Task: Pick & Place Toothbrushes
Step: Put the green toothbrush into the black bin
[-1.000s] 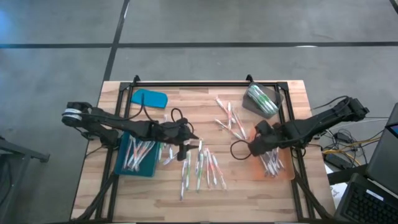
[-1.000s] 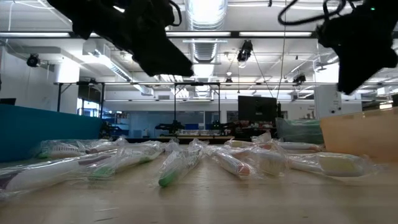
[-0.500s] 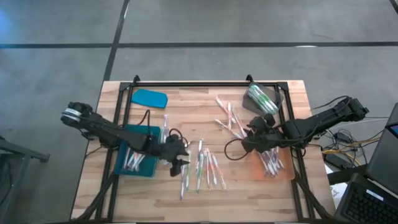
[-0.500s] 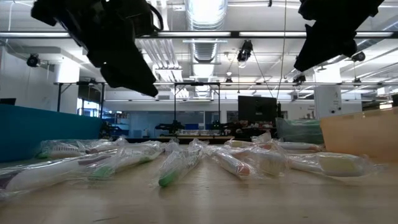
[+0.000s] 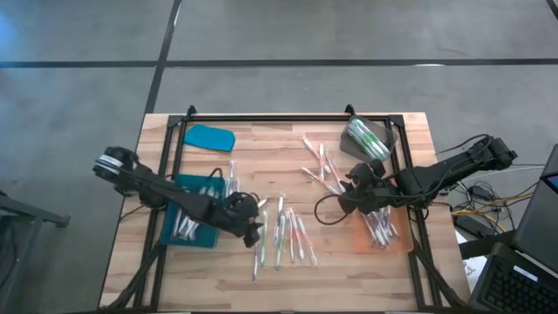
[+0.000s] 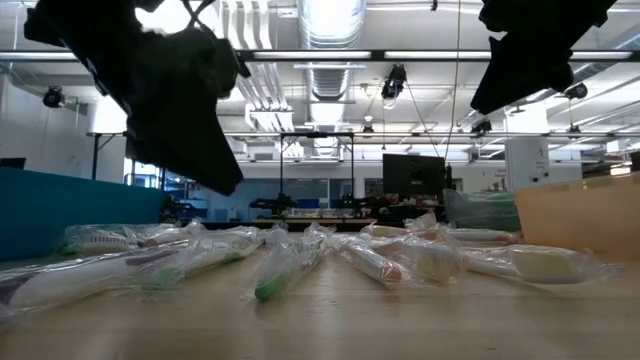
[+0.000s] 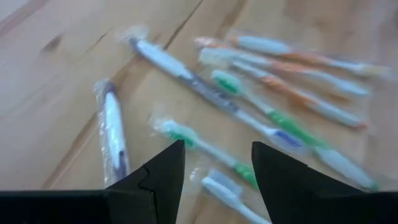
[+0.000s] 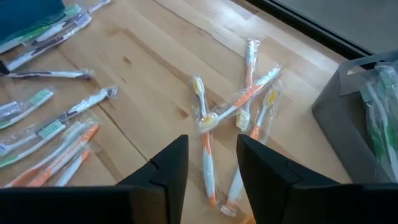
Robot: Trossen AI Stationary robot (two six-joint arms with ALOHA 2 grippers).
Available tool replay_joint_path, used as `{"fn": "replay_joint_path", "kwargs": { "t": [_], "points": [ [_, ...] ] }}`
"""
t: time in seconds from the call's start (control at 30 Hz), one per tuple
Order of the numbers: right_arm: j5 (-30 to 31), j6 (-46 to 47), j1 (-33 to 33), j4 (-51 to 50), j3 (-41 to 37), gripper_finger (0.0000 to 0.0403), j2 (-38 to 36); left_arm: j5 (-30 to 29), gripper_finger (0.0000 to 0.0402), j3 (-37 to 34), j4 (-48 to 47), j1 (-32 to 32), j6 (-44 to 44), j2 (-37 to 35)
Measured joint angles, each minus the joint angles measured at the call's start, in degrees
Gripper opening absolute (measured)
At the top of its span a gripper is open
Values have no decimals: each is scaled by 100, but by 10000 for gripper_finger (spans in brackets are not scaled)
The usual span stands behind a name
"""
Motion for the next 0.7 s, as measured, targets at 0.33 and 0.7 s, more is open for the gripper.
{"fn": "replay_joint_path", "kwargs": {
  "t": [0.33, 0.7],
  "points": [
    [-4, -2, 0, -7, -3, 158, 0, -99, 190, 152, -40, 174, -622, 618],
    [-2, -22, 0, -9, -5, 175, 0, 187, 190, 261, -25, 208, -807, 1059]
  ]
}}
